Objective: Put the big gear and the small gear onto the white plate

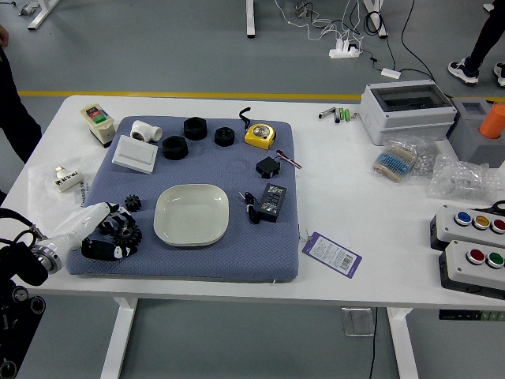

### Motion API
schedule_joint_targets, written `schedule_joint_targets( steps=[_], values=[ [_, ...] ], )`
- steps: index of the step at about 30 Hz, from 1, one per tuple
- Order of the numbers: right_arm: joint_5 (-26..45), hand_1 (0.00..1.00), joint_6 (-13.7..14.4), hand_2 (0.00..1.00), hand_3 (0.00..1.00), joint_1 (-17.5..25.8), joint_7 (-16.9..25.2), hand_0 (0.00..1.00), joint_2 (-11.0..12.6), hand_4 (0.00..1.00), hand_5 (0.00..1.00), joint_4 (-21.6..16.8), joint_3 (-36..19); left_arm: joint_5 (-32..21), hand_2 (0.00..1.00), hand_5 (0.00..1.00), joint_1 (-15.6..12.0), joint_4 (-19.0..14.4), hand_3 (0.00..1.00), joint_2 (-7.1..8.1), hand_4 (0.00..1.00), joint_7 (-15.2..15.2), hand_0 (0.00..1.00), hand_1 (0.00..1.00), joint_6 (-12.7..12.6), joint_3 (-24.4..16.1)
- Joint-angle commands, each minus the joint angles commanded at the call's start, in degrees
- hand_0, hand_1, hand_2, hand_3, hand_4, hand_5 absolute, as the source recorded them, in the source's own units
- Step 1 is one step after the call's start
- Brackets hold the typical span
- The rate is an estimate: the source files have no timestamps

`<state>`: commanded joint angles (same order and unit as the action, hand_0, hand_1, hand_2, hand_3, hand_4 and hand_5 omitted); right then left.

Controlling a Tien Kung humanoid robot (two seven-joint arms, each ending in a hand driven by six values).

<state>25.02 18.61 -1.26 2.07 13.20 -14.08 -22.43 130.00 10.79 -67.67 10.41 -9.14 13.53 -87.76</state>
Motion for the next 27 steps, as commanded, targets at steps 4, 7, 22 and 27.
schedule_joint_targets(
  steps=[4, 7, 22, 27],
  values=[
    [0.02, 0.709, -0.03, 0.737, 0.561, 0.11, 0.00, 0.696, -0.04, 0.785, 0.641, 0.00, 0.12, 0.00, 0.377, 0.002, -0.07, -0.68, 0.467, 0.19, 0.230, 0.19, 0.310, 0.340, 0.37, -0.28],
    [0.08, 0.709, -0.04, 0.737, 0.561, 0.24, 0.00, 0.696, -0.08, 0.785, 0.641, 0.01, 0.21, 0.00, 0.377, 0.002, -0.24, -2.19, 0.467, 0.36, 0.230, 0.45, 0.310, 0.340, 0.63, -0.56],
    [0.03, 0.709, -0.01, 0.737, 0.561, 0.57, -0.15, 0.694, -0.10, 0.785, 0.637, -0.01, 0.67, 0.00, 0.385, 0.002, 2.56, -7.38, 0.477, 0.92, 0.206, 0.76, 0.308, 0.337, 0.74, 3.30],
    [0.13, 0.709, 0.05, 0.737, 0.561, 0.38, -0.15, 0.697, -0.01, 0.785, 0.637, -0.03, 0.58, 0.00, 0.411, 0.002, 5.29, -6.81, 0.496, 1.39, 0.258, 0.48, 0.316, 0.364, 2.11, 6.98]
  ],
)
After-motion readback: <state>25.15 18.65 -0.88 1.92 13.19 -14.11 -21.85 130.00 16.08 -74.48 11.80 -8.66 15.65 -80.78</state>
